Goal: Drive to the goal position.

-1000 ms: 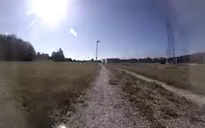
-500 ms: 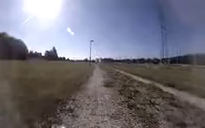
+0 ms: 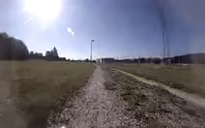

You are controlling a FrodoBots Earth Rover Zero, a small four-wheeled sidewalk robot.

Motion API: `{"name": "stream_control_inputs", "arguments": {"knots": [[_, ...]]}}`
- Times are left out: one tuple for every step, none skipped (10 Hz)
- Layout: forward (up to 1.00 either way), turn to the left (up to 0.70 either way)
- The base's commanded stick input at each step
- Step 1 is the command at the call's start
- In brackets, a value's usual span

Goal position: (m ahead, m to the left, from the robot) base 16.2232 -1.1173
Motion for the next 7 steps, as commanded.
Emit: {"name": "stream_control_inputs", "arguments": {"knots": [[0.5, 0.0], [0.5, 0.0], [0.5, 0.0], [0.5, 0.0], [0.5, 0.0], [0.5, 0.0], [0.5, 0.0]]}}
